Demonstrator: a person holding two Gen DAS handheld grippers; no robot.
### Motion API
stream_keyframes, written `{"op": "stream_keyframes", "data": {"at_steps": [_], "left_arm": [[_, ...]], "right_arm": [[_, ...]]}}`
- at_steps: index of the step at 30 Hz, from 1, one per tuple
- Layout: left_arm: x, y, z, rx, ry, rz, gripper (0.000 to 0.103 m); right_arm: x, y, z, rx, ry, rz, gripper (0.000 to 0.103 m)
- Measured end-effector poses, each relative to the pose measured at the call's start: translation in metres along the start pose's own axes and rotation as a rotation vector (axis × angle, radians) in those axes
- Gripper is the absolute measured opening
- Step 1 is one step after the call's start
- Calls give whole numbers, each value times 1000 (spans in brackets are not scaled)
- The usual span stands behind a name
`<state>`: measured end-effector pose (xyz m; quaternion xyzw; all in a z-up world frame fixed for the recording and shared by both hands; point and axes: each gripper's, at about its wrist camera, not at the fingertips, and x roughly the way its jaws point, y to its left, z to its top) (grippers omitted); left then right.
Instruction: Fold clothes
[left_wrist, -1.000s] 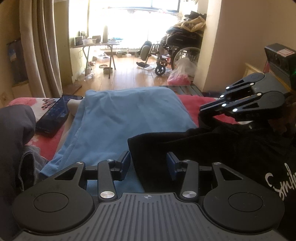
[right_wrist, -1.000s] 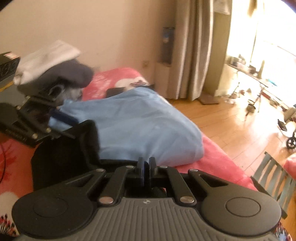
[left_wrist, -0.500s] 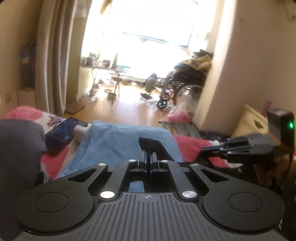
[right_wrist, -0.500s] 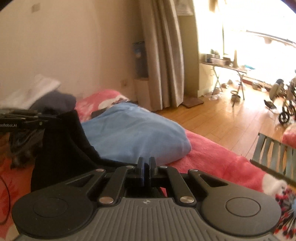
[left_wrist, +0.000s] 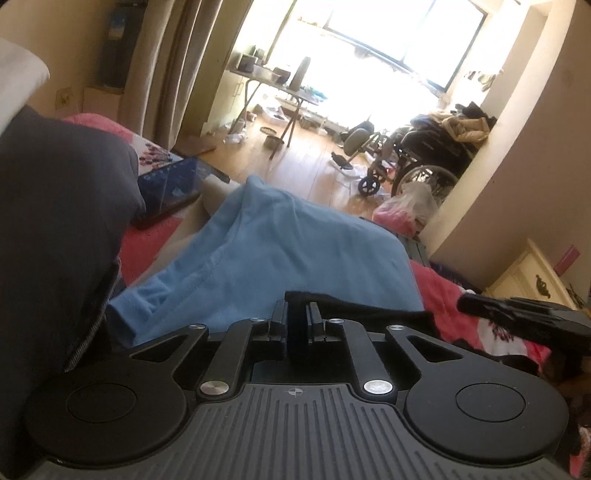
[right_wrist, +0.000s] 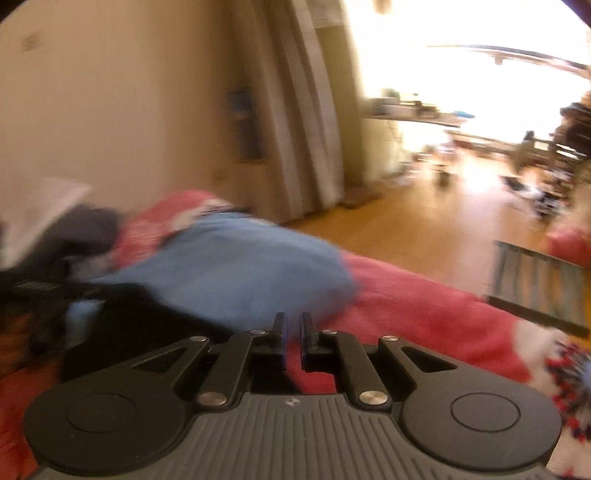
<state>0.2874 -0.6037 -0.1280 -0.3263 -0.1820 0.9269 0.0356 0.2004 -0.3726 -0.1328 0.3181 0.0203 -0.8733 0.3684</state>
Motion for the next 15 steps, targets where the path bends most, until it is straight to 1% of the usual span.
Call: {"op": "stream_keyframes", "data": {"at_steps": [1, 2, 3, 4, 5, 7, 8, 9, 13, 15], "left_arm": [[1, 0, 0, 3, -1, 10, 21], [0, -1, 0, 9, -8, 34, 31], [-3, -1, -1, 13, -25, 51, 34], [-7, -2, -2, 16, -43, 66, 38], [-13, -2, -4, 20, -67, 75, 45], [-27, -4, -7, 41, -120, 106, 54], [-34, -4, -7, 55, -149, 126, 57], [-41, -5, -6, 70, -179, 146, 57], [-68, 2, 1, 47, -227, 171, 57], [-80, 1, 1, 43, -247, 178, 57]], "right_arm": [[1, 6, 1, -14, 12, 22, 9], [1, 11, 1, -16, 19, 15, 12], [1, 16, 1, -16, 25, 4, 12], [-4, 15, 1, 10, 18, -1, 12], [-10, 14, 2, 40, 8, -5, 13], [-35, 10, 2, 105, -22, 5, 13], [-49, 7, 1, 135, -36, 11, 14], [-66, 5, 0, 157, -47, 13, 15], [-127, 1, -12, 246, -61, 15, 16], [-156, 5, -24, 283, -63, 35, 16]]}}
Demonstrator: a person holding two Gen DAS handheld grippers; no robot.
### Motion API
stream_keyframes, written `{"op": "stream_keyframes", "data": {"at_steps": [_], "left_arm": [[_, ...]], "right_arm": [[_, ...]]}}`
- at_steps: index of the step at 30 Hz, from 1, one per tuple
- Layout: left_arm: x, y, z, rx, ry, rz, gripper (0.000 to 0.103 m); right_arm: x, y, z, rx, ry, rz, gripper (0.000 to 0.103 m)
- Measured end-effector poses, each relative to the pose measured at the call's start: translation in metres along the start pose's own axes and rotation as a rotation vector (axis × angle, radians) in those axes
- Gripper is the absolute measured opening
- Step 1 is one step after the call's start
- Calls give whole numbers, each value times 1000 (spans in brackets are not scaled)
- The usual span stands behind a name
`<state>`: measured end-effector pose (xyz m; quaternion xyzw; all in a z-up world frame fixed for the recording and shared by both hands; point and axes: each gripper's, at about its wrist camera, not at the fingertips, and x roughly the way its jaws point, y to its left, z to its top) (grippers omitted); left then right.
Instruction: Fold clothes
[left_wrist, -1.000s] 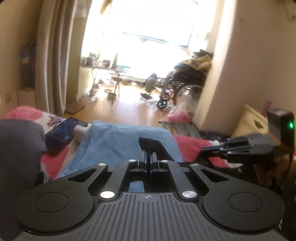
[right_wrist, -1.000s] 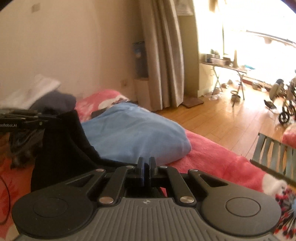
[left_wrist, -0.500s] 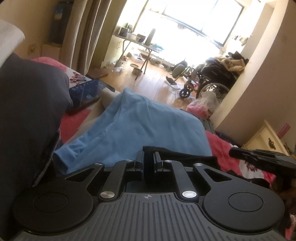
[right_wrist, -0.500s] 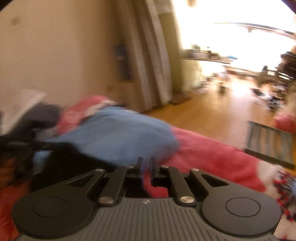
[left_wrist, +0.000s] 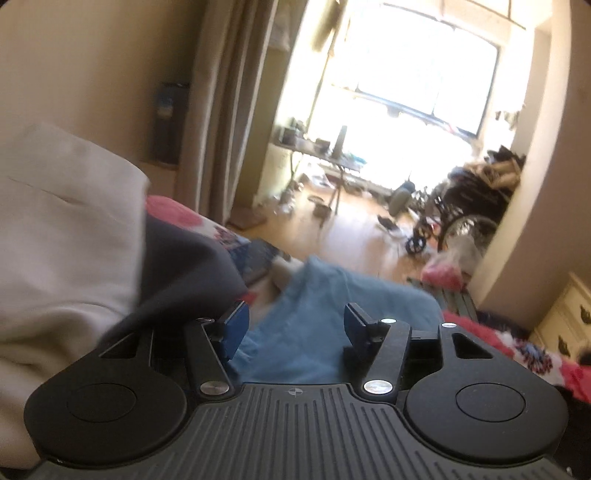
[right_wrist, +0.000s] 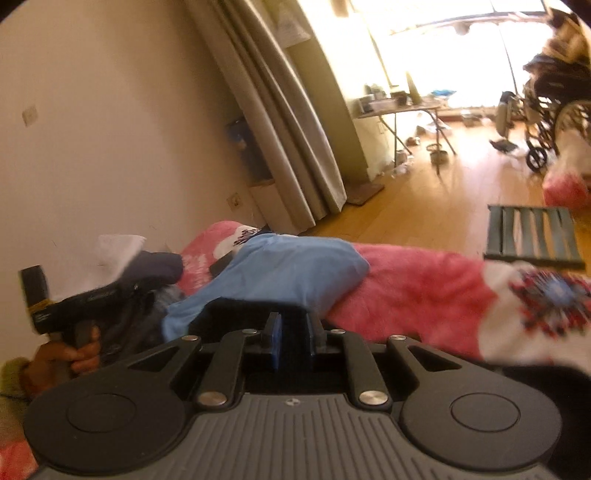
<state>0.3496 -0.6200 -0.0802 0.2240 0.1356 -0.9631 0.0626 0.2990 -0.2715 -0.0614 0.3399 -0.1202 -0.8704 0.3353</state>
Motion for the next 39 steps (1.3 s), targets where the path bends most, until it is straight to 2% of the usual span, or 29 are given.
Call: {"op": "stream_keyframes", "data": {"at_steps": [2, 4, 5, 7, 9, 12, 15, 17, 18, 19, 21, 22, 23, 24, 25, 26, 27, 30, 32, 34, 36, 39], "left_arm": [[-17, -4, 3, 28, -30, 16, 58], [-36, -10, 5, 69, -55, 26, 64], [-46, -12, 5, 83, -54, 11, 65], [-66, -15, 3, 110, 3, -60, 68], [-79, -16, -10, 132, 144, -156, 68], [-80, -18, -49, 98, 407, -263, 68], [-73, -22, -101, 38, 653, -319, 65], [-69, -24, -133, 5, 803, -349, 60], [-68, -26, -144, 3, 847, -351, 58], [-67, -28, -154, 2, 884, -350, 57], [-69, -29, -162, 9, 894, -351, 57], [-69, -29, -163, 5, 890, -355, 57], [-67, -30, -162, 0, 888, -363, 57], [-67, -30, -161, -4, 884, -371, 57], [-68, -30, -159, -3, 878, -379, 57], [-71, -32, -158, 4, 870, -388, 57], [-72, -34, -159, 10, 865, -400, 57], [-75, -32, -162, 5, 884, -447, 59], [-79, -26, -171, -16, 935, -487, 60], [-79, -29, -180, -12, 985, -527, 60], [-83, -33, -189, 11, 1021, -572, 61], [-88, -40, -200, 43, 1068, -626, 61]], "right_arm": [[-25, 7, -15, 22, 6, 23, 16], [-45, 14, -34, 66, 22, 61, 16], [-50, 20, -45, 86, 41, 83, 16], [-57, 33, -69, 114, 92, 131, 16], [-58, 53, -100, 108, 167, 186, 16], [-45, 93, -153, 43, 314, 267, 16], [-24, 147, -212, -179, 470, 282, 16], [-19, 179, -243, -373, 493, 273, 16], [-17, 196, -259, -497, 500, 246, 16], [-15, 206, -270, -578, 497, 231, 18], [-14, 223, -292, -724, 485, 206, 29], [-11, 226, -298, -760, 482, 195, 31], [-8, 227, -304, -789, 481, 184, 32], [-5, 229, -310, -818, 479, 172, 27], [-5, 224, -307, -792, 476, 165, 20], [-5, 215, -296, -688, 482, 142, 3], [-5, 199, -281, -539, 484, 132, 4], [-15, 117, -245, 88, 445, 137, 4], [-24, 61, -247, 480, 386, 164, 4], [-27, 27, -265, 770, 344, 207, 4], [-28, 4, -286, 1004, 310, 244, 4], [-29, 4, -297, 1018, 325, 239, 5]]}}
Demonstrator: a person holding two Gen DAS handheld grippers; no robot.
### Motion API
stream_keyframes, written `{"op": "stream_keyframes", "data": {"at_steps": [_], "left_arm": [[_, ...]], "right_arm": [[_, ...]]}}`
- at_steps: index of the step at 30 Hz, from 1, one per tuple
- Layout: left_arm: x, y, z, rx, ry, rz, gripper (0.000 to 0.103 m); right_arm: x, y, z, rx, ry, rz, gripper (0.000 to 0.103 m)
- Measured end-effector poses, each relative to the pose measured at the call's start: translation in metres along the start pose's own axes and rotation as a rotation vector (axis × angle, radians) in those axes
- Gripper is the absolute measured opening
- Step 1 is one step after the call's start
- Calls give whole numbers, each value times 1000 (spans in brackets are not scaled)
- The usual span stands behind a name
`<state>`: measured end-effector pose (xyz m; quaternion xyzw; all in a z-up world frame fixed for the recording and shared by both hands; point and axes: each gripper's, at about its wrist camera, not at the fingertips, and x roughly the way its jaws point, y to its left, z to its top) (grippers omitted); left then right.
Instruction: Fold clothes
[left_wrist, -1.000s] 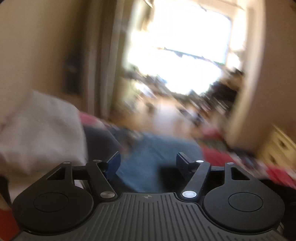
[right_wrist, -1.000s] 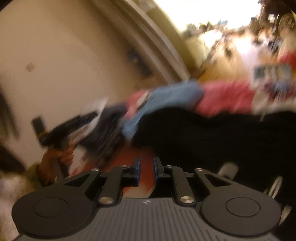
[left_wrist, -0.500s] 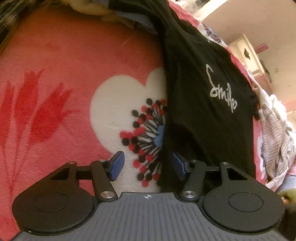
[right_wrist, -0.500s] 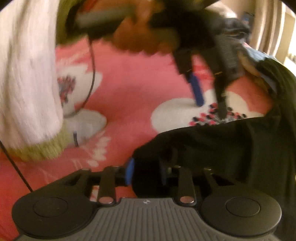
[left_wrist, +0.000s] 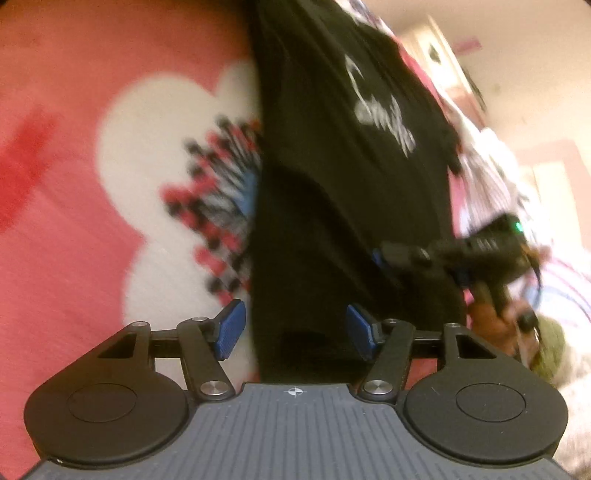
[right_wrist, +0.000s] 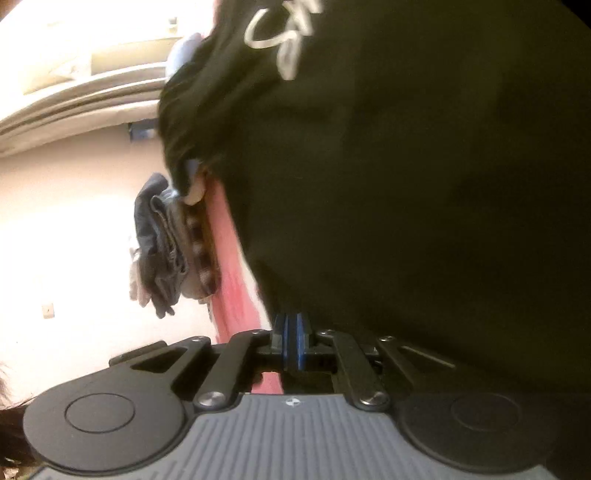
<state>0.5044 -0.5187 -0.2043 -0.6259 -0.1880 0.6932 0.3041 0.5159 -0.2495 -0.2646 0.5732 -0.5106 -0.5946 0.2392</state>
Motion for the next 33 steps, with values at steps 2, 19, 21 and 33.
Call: {"op": "stream_keyframes", "data": {"at_steps": [2, 19, 21, 33], "left_arm": [[-1, -7, -7, 62, 23, 2, 61], [13, -33, -19, 85, 16, -36, 4], [14, -26, 4, -74, -6, -151, 4], [32, -30, 66, -104, -123, -187, 47]], "right_arm": [[0, 17, -10, -146, 29, -33, 5], [-7, 102, -104, -1072, 34, -413, 8], [-14, 110, -99, -1128, -37, -454, 8], [-43, 90, -61, -934, -192, -492, 14]]}}
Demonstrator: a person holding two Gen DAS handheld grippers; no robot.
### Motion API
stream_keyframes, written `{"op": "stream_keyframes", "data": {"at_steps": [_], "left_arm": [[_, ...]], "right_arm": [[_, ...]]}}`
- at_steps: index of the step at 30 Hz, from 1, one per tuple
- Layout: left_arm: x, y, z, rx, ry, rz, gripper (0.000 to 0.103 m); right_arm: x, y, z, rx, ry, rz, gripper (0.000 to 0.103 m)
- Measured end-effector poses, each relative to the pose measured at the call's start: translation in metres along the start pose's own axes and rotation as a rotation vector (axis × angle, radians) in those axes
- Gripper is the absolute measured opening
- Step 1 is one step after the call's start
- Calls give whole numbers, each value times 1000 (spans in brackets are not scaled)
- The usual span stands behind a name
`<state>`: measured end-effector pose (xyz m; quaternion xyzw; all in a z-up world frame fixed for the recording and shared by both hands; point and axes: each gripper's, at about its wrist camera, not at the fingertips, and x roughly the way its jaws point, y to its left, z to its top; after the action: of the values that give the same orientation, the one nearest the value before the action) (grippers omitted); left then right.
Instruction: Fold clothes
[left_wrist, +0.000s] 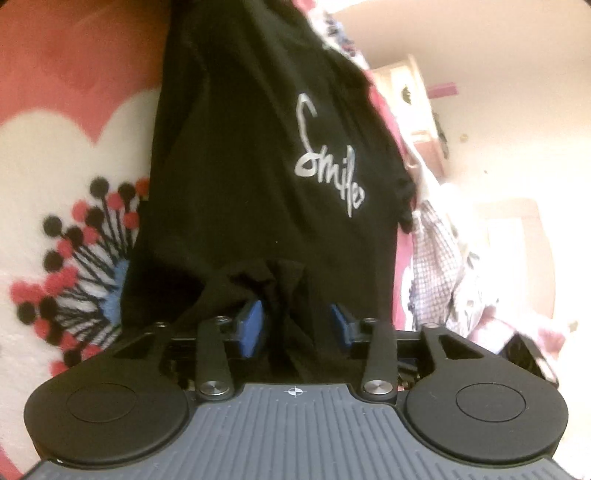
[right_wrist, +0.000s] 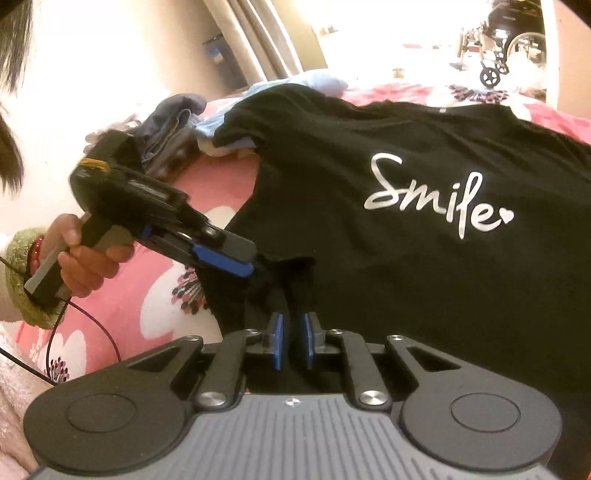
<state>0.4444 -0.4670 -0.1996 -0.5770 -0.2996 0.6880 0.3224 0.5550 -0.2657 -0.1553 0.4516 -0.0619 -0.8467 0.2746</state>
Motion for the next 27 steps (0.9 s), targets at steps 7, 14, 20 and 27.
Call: {"op": "stream_keyframes", "data": {"at_steps": [7, 14, 20, 27], "left_arm": [[-7, -21, -21, 244, -28, 60, 47], [24, -63, -23, 621, -43, 314, 47], [65, -77, -18, 797, 29, 418, 31], [26, -70, -14, 678, 40, 379, 0]], "right_arm": [[21, 10, 8, -75, 32, 9, 14], [18, 4, 7, -32, 30, 3, 14], [6, -1, -1, -5, 29, -42, 14], [-10, -7, -4, -1, -3, -70, 14]]}}
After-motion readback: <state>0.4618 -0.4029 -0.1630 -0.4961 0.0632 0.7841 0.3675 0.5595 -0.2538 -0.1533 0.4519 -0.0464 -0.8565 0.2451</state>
